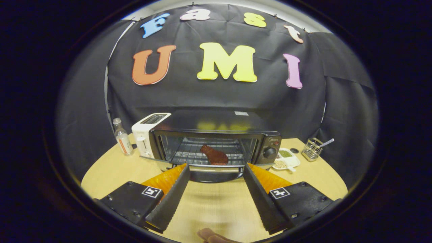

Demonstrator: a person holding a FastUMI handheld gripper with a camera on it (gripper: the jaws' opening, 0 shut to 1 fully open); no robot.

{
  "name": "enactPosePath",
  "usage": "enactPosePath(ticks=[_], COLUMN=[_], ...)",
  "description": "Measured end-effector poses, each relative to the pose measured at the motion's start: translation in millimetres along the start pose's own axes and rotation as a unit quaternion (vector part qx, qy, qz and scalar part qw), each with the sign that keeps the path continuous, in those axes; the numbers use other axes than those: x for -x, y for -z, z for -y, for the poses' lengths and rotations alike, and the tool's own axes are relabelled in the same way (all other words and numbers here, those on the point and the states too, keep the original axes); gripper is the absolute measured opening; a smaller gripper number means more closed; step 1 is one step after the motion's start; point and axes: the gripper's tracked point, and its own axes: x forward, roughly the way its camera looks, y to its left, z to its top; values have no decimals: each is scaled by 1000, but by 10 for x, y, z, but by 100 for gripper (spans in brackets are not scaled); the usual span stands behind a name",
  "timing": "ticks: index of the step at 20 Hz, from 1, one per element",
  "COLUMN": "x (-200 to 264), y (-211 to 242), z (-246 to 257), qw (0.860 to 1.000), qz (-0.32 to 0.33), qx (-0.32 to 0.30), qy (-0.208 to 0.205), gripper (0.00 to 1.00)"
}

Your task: Open the toaster oven, put the food inside, and close the toaster oven door.

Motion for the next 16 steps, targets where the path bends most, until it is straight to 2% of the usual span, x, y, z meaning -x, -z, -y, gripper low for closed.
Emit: enactPosePath(ticks=[3,6,8,11,13,16], x=[-107,-251,-425,-541,-344,226], y=[25,-174,-145,-233,-271,-524], z=[-35,-47,-68,-5,31,53], qw=[1000,999,999,999,998,995], qz=[2,44,34,53,59,94], qx=[-24,-20,-1,9,1,9], qy=[-11,-6,-8,-4,-7,-22], gripper=[100,98,100,100,100,100])
